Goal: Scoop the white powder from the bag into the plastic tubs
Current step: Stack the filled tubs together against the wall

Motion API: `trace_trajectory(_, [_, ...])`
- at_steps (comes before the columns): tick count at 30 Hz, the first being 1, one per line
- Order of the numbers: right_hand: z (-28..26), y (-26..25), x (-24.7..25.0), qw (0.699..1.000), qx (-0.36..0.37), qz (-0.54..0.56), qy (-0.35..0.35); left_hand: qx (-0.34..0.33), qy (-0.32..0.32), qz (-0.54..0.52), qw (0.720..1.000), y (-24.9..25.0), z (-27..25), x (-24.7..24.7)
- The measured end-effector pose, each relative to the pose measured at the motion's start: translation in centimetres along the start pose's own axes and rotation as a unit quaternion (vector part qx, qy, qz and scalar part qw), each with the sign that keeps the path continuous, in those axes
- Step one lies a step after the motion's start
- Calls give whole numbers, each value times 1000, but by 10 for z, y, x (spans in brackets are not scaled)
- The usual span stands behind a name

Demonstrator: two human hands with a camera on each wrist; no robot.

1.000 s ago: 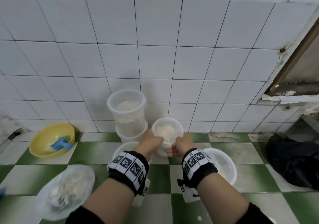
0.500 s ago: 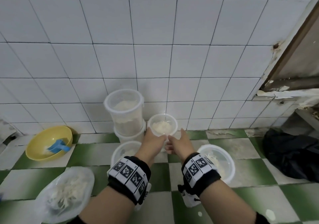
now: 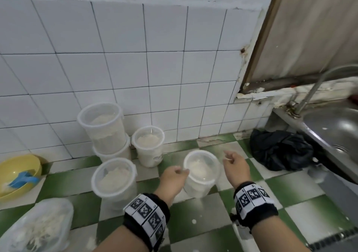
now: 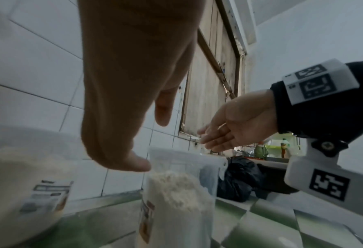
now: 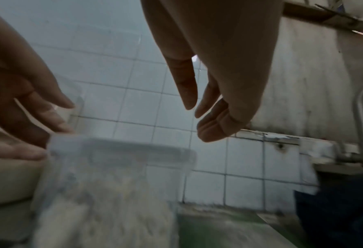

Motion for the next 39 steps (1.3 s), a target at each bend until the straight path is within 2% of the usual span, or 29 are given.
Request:
trace_trajectory(3, [16,30,-16,995,-45,-19,-81,11,41,-4,999,-4,5,-5])
trace_trajectory(6, [24,35,-29,992,-40,-13,-117,40,81,-60,994,-9,6,-7])
trace_trajectory(11, [35,26,-40,991,-37,4,-126,42,137,-136,980,-2,9,0])
trace_trajectory(14, [45,13,-53,991,-31,28,-126,21,142,-166,976,13,24,5])
trace_trajectory(19, [75,-9,-70,991,-22,17,-130,-31,161,-167,972,46,51,16])
trace_trajectory(25, [110,-30,-88,987,-14,25,-159,-30,205,-159,965,54,72,26])
trace_trajectory(28, [125,-30,-92,986,-27,35,-162,-52,225,-128,965,60,78,26])
trace_trajectory(34, [124,-21,-95,981,-47,73,-176,-85,254,-84,960,64,77,27])
trace_trajectory(39, [104,-16,-87,987,-26,110,-118,-76,272,-82,956,60,52,39])
Point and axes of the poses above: each hand's wrist, its own z-axis towards the middle knuckle, its own x-axis out of the back of the hand, y = z × x, the point moved 10 cm from there along z, towards the middle knuckle, and after that the axes turned 12 degrees about z, right-handed, at the moved point
